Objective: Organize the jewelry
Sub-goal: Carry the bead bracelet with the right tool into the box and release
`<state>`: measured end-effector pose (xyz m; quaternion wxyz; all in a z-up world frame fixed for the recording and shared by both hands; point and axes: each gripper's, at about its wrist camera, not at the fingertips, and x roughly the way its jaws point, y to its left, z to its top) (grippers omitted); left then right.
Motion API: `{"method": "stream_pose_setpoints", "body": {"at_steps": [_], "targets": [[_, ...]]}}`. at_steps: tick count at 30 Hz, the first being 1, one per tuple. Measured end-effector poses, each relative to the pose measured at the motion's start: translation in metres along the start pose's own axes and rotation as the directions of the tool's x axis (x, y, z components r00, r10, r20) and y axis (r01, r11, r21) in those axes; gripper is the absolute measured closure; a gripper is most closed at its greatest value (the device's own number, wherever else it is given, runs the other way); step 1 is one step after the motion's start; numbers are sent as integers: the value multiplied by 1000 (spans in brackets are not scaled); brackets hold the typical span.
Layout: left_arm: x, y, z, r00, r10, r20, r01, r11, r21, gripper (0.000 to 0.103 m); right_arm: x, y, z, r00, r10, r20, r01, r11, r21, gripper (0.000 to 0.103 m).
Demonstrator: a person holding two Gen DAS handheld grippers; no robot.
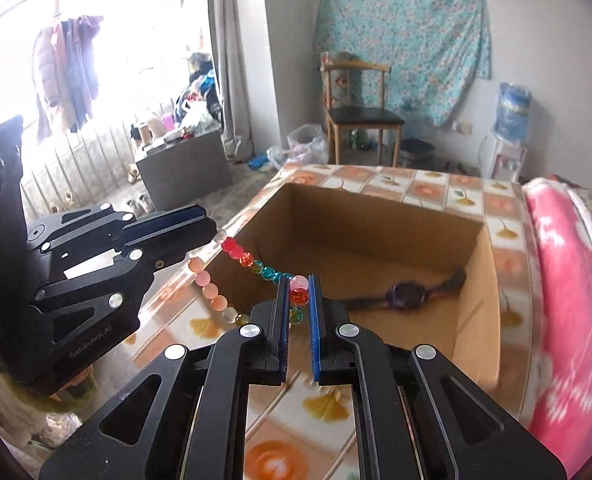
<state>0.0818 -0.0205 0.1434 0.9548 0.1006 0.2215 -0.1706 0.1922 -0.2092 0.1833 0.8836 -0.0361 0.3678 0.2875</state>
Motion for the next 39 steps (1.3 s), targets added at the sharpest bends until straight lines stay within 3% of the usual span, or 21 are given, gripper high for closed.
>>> {"method": "stream_pose_setpoints", "body": {"at_steps": [3, 7, 12, 15, 17, 19, 22, 25, 31, 34, 35, 39], "targets": [[37, 16, 14, 997, -6, -74, 7, 1000, 15, 93, 30, -17, 25, 996, 34, -88, -33, 999, 9, 96], [100, 36, 23, 976, 23, -214, -11, 998, 58, 93, 94, -41, 53, 965, 79, -250, -68, 996, 51, 96], [167, 54, 15, 922, 66, -382, -23, 993, 116, 93, 171, -56, 60, 904, 109, -413, -73, 992, 101, 96], [194, 57, 7, 883, 78, -464, -19, 991, 131, 93, 197, -58, 57, 873, 113, -474, -62, 990, 123, 96], [205, 59, 2, 865, 87, -494, -15, 989, 149, 93, 214, -62, 55, 860, 109, -499, -45, 989, 140, 96], [211, 57, -1, 857, 98, -507, -16, 986, 164, 91, 230, -65, 48, 829, 120, -546, -40, 987, 157, 95], [212, 55, -1, 864, 111, -492, -22, 983, 183, 91, 237, -71, 39, 803, 147, -578, -33, 979, 204, 86], [205, 56, 3, 881, 108, -461, -31, 985, 171, 88, 227, -75, 38, 817, 141, -559, -24, 977, 211, 79], [164, 64, 25, 924, 98, -370, -59, 992, 113, 82, 152, -77, 53, 895, 152, -420, -62, 973, 220, 72], [121, 67, 36, 951, 85, -298, -65, 995, 75, 68, 91, -73, 56, 935, 168, -311, -104, 972, 212, 62], [100, 67, 38, 962, 78, -262, -65, 996, 59, 59, 67, -70, 54, 947, 175, -267, -122, 971, 204, 56], [36, 60, 28, 983, 52, -173, -51, 999, 8, 39, -15, -63, 28, 974, 188, -124, -165, 971, 170, 47]]}}
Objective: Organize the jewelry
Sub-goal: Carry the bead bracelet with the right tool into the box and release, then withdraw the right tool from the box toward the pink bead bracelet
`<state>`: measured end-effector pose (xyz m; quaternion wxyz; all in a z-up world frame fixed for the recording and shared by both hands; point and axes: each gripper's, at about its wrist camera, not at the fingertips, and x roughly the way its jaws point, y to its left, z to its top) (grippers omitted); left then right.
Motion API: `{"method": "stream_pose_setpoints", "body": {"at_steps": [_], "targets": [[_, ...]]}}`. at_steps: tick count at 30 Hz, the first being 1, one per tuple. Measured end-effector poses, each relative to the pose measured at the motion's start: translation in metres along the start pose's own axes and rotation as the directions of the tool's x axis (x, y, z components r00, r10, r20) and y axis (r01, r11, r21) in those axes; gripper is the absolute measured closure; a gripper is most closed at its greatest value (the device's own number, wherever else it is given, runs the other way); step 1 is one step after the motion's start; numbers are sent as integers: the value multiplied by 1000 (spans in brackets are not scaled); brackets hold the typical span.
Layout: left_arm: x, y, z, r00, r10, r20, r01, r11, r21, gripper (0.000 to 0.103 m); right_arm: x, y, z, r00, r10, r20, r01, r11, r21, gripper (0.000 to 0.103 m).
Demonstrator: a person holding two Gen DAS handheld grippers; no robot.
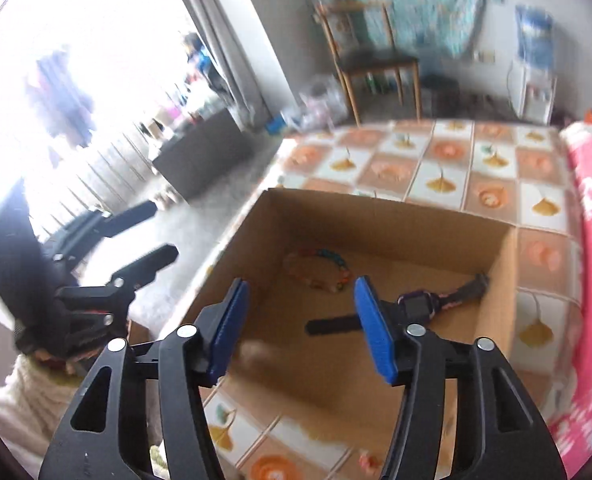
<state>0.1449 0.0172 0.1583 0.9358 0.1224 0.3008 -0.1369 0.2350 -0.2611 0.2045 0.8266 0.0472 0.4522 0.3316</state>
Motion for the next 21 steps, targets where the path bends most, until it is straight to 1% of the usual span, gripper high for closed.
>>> {"method": "stream_pose_setpoints", "body": {"at_steps": [3, 4, 5, 6, 9, 11, 12, 13, 14, 15, 16, 18, 19, 21], "targets": [[-31, -7, -24, 999, -3, 44, 5, 1000, -31, 32, -28, 4, -33, 999, 24, 40, -25, 1000, 15, 45], [-39, -9, -33, 998, -2, 58, 4, 999, -42, 31, -39, 3, -52, 998, 26, 60, -29, 999, 36, 45], [-47, -12, -47, 997, 4, 73, 1, 998, -64, 29, -43, 0, -59, 997, 24, 70, -28, 998, 50, 44], [-51, -15, -55, 997, 6, 75, 0, 997, -79, 27, -50, -2, -78, 996, 14, 87, -20, 997, 77, 44], [-46, -24, -81, 999, -6, 53, 12, 993, -117, 26, -48, -14, -103, 994, -31, 103, 15, 988, 151, 44], [-30, -32, -100, 1000, 24, -2, -24, 991, -129, 26, -43, -25, -126, 993, -59, 99, 35, 975, 221, 45], [-21, -34, -107, 999, 31, -25, -34, 991, -131, 26, -39, -31, -135, 992, -82, 91, 57, 967, 248, 51], [-13, -35, -114, 998, 35, -42, -40, 990, -133, 26, -35, -34, -138, 992, -100, 79, 75, 960, 269, 55], [-2, -36, -120, 996, 45, -71, -55, 989, -136, 26, -27, -42, -142, 992, -114, 59, 91, 950, 299, 61], [10, -36, -124, 994, 51, -99, -64, 988, -137, 26, -20, -47, -141, 992, -115, 48, 94, 944, 317, 65], [17, -36, -127, 992, 53, -112, -68, 988, -138, 26, -8, -59, -144, 993, -119, 22, 104, 932, 347, 67], [31, -33, -129, 987, 81, -136, -99, 986, -133, 26, 12, -72, -145, 994, -103, -24, 105, 919, 380, 78], [35, -32, -130, 986, 84, -143, -104, 985, -139, 26, 18, -75, -146, 995, -95, -31, 99, 915, 391, 79], [38, -24, -130, 988, 57, -144, -83, 980, -180, 26, 25, -76, -144, 997, -64, -33, 72, 909, 410, 79]]}}
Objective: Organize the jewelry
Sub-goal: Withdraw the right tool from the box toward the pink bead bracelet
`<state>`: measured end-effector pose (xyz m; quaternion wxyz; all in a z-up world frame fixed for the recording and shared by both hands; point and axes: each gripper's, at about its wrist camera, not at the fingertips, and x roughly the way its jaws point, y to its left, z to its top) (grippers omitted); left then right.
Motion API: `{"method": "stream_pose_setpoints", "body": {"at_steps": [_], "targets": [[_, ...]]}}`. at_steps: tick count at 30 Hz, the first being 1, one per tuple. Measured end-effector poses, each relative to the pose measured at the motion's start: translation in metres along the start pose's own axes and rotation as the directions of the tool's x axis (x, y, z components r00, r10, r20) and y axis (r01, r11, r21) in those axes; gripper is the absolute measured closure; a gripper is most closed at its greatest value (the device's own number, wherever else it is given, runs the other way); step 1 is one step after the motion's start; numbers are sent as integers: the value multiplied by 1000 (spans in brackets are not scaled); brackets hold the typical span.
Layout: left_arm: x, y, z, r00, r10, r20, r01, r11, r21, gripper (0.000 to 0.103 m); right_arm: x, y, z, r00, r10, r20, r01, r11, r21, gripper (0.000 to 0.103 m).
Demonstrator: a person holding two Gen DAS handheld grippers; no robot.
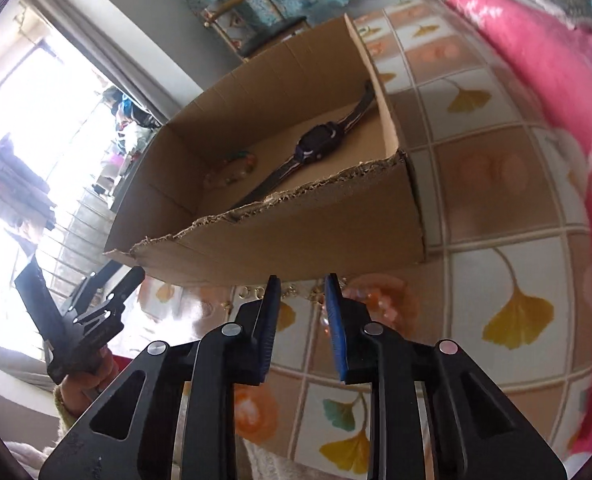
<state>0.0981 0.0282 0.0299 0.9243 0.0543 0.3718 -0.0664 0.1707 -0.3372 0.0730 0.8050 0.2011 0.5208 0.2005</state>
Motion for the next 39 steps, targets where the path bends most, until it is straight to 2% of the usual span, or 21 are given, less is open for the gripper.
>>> {"method": "stream_pose_setpoints", "body": {"at_steps": [6, 12, 14, 16, 18, 21, 24, 26, 29, 31, 33, 34, 36, 38, 39], "targets": [[6, 10, 3, 999, 23, 24, -23, 1000, 6, 26, 11, 4, 11, 997, 71, 9, -71, 997, 23, 79], [12, 17, 8, 999, 24, 43, -23, 1000, -15, 26, 6, 4, -8, 999, 39, 27, -40, 999, 24, 79], [3, 15, 4, 998, -11, 63, 12, 1000, -24, 26, -3, 4, -13, 999, 21, 46, -22, 1000, 16, 79], [-8, 10, -3, 994, -68, 86, 70, 997, -22, 26, -14, 4, -22, 998, -29, 59, 29, 1000, 5, 77], [-14, 0, -13, 989, -127, 73, 128, 992, -1, 26, -22, -2, -34, 994, -95, 57, 95, 995, 2, 72], [-13, -24, -29, 986, -168, 12, 167, 985, 45, 26, -28, -13, -55, 981, -192, 34, 192, 981, 9, 67], [-2, -40, -41, 983, -179, -43, 181, 983, 44, 26, -27, -20, -73, 956, -292, 18, 292, 956, -6, 59], [9, -47, -47, 982, -167, -89, 170, 985, 22, 26, -27, -21, -84, 924, -383, 27, 383, 923, -39, 55], [20, -54, -53, 980, -143, -136, 145, 989, 3, 25, -22, -14, -94, 885, -462, 56, 466, 877, -117, 41], [25, -57, -57, 980, -119, -157, 121, 993, 3, 22, -15, -6, -100, 858, -507, 81, 513, 839, -183, 39], [26, -60, -61, 983, -94, -156, 97, 995, 12, 16, -13, -2, -106, 847, -521, 105, 531, 820, -216, 27], [27, -61, -61, 983, -82, -161, 86, 996, 16, 15, -13, 0, -107, 845, -524, 110, 535, 814, -225, 26], [28, -61, -63, 984, -66, -166, 68, 998, 6, 6, -12, 0, -111, 847, -519, 112, 530, 815, -234, 17], [28, -60, -65, 985, -61, -161, 62, 998, -3, 6, -12, -2, -114, 856, -508, 95, 515, 824, -235, 9], [27, -59, -65, 986, -60, -157, 60, 998, -3, 6, -13, -3, -116, 860, -502, 86, 508, 829, -235, 8]]}}
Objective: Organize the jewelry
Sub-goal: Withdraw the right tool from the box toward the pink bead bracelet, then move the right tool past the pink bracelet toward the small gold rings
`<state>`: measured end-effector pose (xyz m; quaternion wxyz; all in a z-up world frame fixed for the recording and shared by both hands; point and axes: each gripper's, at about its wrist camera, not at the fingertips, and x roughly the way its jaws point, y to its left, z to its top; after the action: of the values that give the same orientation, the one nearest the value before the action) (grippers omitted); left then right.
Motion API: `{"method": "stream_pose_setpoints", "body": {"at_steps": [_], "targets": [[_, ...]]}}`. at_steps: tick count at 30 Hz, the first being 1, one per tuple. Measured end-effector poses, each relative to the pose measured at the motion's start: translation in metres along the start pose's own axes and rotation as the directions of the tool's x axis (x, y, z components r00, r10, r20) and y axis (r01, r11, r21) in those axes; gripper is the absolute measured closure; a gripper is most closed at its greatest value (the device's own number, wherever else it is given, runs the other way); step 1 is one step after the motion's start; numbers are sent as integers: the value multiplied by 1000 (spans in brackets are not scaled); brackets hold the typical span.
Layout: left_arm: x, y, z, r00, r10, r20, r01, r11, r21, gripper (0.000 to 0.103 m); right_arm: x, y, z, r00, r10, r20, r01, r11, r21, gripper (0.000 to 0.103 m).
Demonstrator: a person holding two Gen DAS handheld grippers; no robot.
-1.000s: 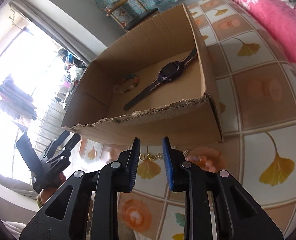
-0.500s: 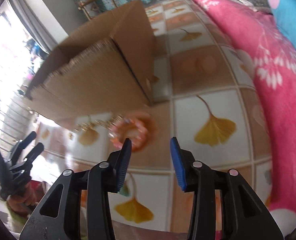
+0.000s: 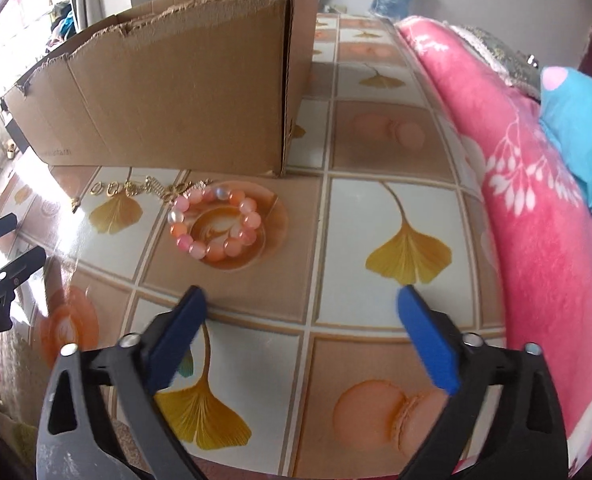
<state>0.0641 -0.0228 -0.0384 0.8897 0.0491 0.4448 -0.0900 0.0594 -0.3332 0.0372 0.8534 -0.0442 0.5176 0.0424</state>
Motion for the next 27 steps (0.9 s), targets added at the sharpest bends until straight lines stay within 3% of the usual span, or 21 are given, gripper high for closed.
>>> {"method": "stream_pose_setpoints", "body": {"at_steps": [5, 11, 17, 21, 25, 27], "targets": [[0, 0, -2, 1000, 5, 20, -5, 1000, -6, 5, -7, 4, 0, 1000, 23, -13, -24, 1000, -17, 8], [0, 0, 0, 1000, 7, 7, -7, 1000, 1, 4, -7, -3, 30, 997, 38, 67, -41, 998, 38, 8], [1, 2, 1, 1000, 0, 5, 0, 1000, 7, 4, 15, 10, 37, 996, -85, 38, 89, 992, -89, 9], [2, 4, 3, 1000, -7, 0, 7, 1000, 16, 4, 10, -12, 31, 992, -127, 8, 128, 989, -77, 9], [2, 4, 2, 1000, -12, 5, 12, 1000, 23, 4, -10, -32, 36, 998, 7, 56, -8, 1000, 29, 9], [2, 4, 2, 1000, -11, 7, 11, 1000, 23, 4, -25, -29, 41, 989, 100, 109, -107, 992, 61, 9]]}}
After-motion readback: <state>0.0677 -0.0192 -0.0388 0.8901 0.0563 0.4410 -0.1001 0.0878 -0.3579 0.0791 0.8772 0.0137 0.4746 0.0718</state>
